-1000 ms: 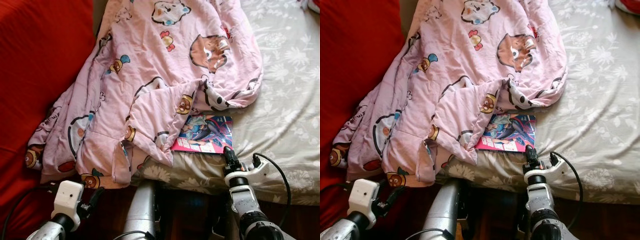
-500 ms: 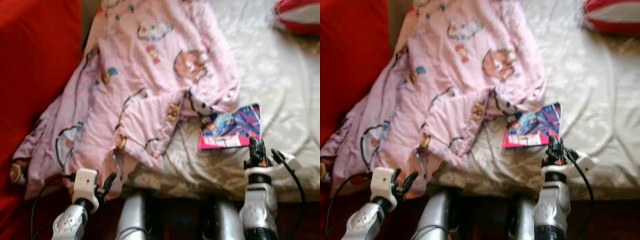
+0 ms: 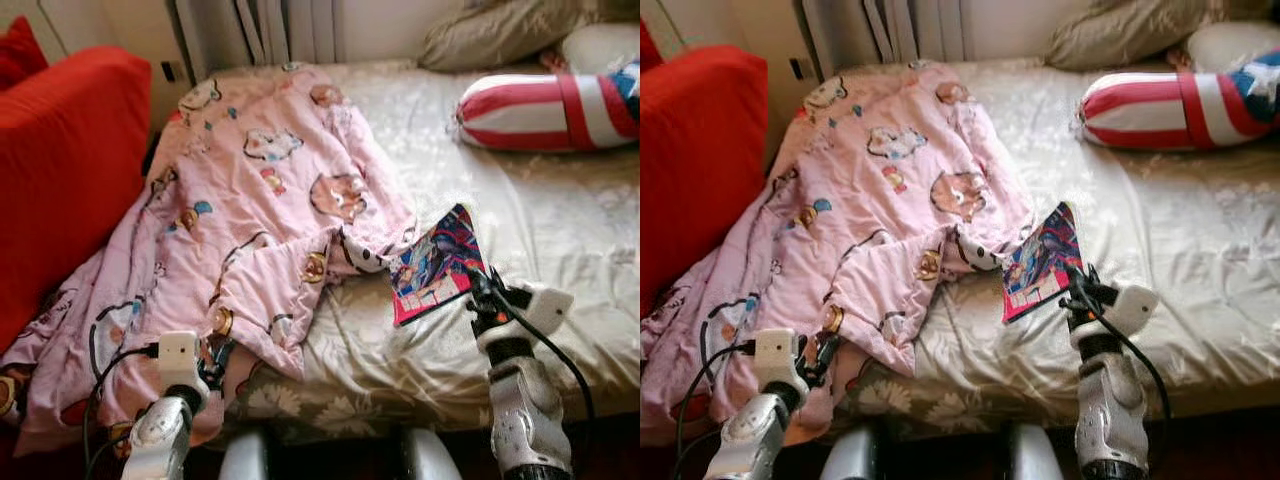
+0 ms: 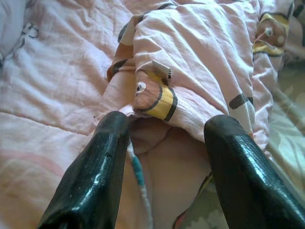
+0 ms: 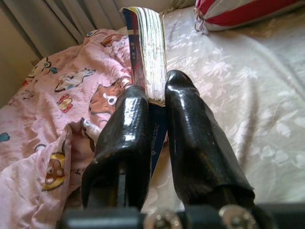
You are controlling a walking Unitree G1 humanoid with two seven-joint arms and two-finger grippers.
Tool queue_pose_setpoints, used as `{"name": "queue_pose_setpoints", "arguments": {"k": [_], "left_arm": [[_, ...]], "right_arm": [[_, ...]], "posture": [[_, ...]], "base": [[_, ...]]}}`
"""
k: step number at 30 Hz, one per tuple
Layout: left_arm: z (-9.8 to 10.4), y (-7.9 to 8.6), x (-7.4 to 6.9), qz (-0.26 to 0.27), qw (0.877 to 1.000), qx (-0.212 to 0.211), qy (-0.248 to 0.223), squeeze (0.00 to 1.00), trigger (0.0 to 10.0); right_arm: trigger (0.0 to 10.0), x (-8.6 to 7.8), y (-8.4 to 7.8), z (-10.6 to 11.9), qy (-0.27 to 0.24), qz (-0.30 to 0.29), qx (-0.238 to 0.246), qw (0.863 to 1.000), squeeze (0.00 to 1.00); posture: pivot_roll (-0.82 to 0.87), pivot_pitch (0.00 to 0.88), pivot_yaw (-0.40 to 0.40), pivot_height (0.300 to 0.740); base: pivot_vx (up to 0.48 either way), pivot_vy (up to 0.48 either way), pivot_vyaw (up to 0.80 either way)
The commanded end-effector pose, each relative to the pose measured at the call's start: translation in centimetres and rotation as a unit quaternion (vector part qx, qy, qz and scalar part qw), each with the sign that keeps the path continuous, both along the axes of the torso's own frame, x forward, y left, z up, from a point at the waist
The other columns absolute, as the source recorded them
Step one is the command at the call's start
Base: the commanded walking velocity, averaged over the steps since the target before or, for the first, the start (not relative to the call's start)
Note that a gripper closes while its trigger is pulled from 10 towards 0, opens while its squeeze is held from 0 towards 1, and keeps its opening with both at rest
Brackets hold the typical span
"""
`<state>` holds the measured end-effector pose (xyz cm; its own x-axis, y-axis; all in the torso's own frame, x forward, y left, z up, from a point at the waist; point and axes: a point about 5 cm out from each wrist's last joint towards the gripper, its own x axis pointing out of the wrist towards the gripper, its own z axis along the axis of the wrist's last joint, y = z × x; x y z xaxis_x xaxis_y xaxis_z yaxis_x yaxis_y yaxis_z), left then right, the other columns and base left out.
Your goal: Clean up the room
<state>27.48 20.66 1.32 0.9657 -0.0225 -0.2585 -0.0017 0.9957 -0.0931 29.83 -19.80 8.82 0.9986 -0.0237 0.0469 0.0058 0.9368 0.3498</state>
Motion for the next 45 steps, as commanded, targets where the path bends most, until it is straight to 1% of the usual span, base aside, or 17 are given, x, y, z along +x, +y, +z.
{"name": "queue_pose_setpoints", "arguments": {"k": [1, 2, 4, 6, 9, 13, 16, 22, 27, 28, 31, 34, 36, 39, 41, 45], "left_arm": [[-0.7, 0.2, -0.3, 0.018, 1.000, -0.008, 0.013, 0.00, 10.0], [-1.0, 0.1, -0.3, 0.021, 0.999, -0.011, 0.022, 0.00, 10.0], [-1.3, 0.0, -0.3, 0.026, 0.999, -0.017, 0.031, 0.00, 10.0], [-1.6, -0.1, -0.5, 0.026, 0.999, -0.016, 0.040, 0.00, 10.0], [-1.8, 0.0, -0.7, 0.029, 0.998, -0.016, 0.045, 0.00, 10.0], [-2.5, 0.1, -1.2, 0.033, 0.998, -0.013, 0.056, 0.00, 10.0], [-2.7, 0.2, -1.4, 0.041, 0.997, -0.015, 0.060, 0.00, 10.0], [-2.8, 0.6, -1.5, 0.043, 0.997, -0.007, 0.063, 0.00, 10.0], [-2.9, 1.1, -1.8, 0.044, 0.997, 0.001, 0.066, 0.00, 10.0], [-2.9, 1.2, -1.9, 0.048, 0.997, 0.011, 0.064, 0.00, 10.0], [-3.0, 1.3, -2.2, 0.051, 0.997, 0.010, 0.063, 0.00, 10.0], [-3.2, 1.2, -2.4, 0.043, 0.997, 0.010, 0.065, 0.00, 10.0], [-3.1, 1.2, -2.4, 0.045, 0.997, 0.018, 0.062, 0.00, 10.0], [-3.2, 1.2, -2.5, 0.048, 0.997, 0.014, 0.060, 0.00, 10.0], [-3.2, 1.2, -2.5, 0.047, 0.997, 0.015, 0.059, 0.00, 10.0], [-3.2, 1.4, -2.7, 0.050, 0.997, 0.017, 0.057, 0.00, 10.0]], "right_arm": [[10.0, 0.8, 0.1, 1.9, -0.026, -0.002, -0.016, 1.000, 0.00], [10.0, 0.9, 0.4, 1.3, -0.002, 0.007, -0.044, 0.999, 0.00], [10.0, 0.9, 0.6, 1.0, 0.001, 0.013, -0.057, 0.998, 0.00], [10.0, 0.7, 0.8, 0.7, 0.005, 0.013, -0.055, 0.998, 0.00], [10.0, 0.5, 0.8, 0.5, 0.008, 0.013, -0.058, 0.998, 0.00], [10.0, 0.2, 0.3, 0.3, 0.017, 0.003, -0.061, 0.998, 0.00], [10.0, 0.3, 0.3, 0.3, 0.017, 0.004, -0.063, 0.998, 0.00], [10.0, 0.7, 1.0, 0.6, 0.009, 0.011, -0.053, 0.999, 0.00], [10.0, 0.6, 1.0, 0.0, 0.028, 0.003, -0.052, 0.998, 0.00], [10.0, 0.5, 0.9, -0.2, 0.034, 0.000, -0.053, 0.998, 0.00], [10.0, 0.3, 0.7, -0.3, 0.034, -0.007, -0.055, 0.998, 0.00], [10.0, 0.2, 0.6, -0.4, 0.037, -0.017, -0.046, 0.998, 0.00], [10.0, 0.1, 0.6, -0.5, 0.042, -0.020, -0.046, 0.998, 0.00], [10.0, -0.2, 0.3, -1.0, 0.055, -0.027, -0.039, 0.997, 0.00], [10.0, -0.3, 0.2, -1.2, 0.063, -0.041, -0.031, 0.997, 0.00], [10.0, -0.2, 0.3, -1.2, 0.059, -0.038, -0.028, 0.997, 0.00]], "posture": [[-0.01, 0.000, -0.006, 0.640], [-0.01, 0.000, -0.013, 0.650], [-0.01, 0.000, -0.016, 0.665], [-0.01, 0.000, -0.023, 0.680], [-0.01, 0.006, -0.025, 0.690], [-0.01, 0.018, -0.031, 0.720], [-0.01, 0.027, -0.034, 0.740], [0.01, 0.044, -0.044, 0.740], [0.01, 0.065, -0.044, 0.740], [0.01, 0.071, -0.041, 0.740], [0.01, 0.080, -0.036, 0.740], [0.00, 0.090, -0.035, 0.740], [0.00, 0.096, -0.036, 0.740], [0.01, 0.098, -0.036, 0.740], [0.01, 0.101, -0.036, 0.740], [0.01, 0.101, -0.031, 0.740]], "base": [[0.000, 0.000, 0.00], [0.000, 0.000, 0.00], [0.000, 0.000, 0.00], [0.000, 0.000, 0.00], [0.000, 0.000, 0.00], [0.000, 0.000, 0.00], [0.000, 0.000, 0.00], [0.000, 0.000, 0.00], [0.000, 0.000, 0.00], [0.000, -0.319, 0.00], [0.000, -0.464, 0.00], [0.000, -0.480, 0.00], [0.000, -0.480, 0.00], [0.000, -0.480, -0.70], [0.000, -0.480, 0.00], [0.000, -0.480, 0.00]]}}
